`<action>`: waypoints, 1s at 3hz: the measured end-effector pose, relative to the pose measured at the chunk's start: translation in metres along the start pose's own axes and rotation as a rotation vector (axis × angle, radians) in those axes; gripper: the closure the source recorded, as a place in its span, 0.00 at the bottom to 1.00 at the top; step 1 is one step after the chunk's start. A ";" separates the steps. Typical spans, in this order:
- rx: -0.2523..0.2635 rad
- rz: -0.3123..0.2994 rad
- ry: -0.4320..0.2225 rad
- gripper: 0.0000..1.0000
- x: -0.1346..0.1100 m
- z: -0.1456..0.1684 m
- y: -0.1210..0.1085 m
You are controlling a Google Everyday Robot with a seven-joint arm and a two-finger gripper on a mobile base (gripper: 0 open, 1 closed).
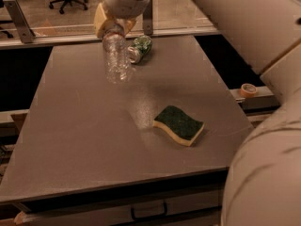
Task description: Place water bottle upright
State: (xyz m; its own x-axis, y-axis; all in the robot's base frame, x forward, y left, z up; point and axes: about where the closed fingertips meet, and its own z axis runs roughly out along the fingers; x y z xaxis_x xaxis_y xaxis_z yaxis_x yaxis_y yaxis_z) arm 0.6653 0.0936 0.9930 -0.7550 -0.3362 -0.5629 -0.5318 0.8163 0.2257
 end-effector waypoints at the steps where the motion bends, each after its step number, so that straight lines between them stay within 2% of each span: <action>1: -0.050 -0.072 -0.055 1.00 -0.001 -0.061 -0.035; 2: -0.057 -0.156 -0.081 1.00 -0.008 -0.072 -0.032; 3: -0.057 -0.156 -0.079 1.00 -0.008 -0.071 -0.032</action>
Offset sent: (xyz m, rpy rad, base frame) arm -0.0033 -0.0487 0.0355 0.0369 -0.0482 0.0558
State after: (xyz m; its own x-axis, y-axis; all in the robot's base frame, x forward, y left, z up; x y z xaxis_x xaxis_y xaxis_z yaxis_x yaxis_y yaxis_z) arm 0.6609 0.0369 1.0467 -0.6306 -0.4164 -0.6550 -0.6623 0.7286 0.1744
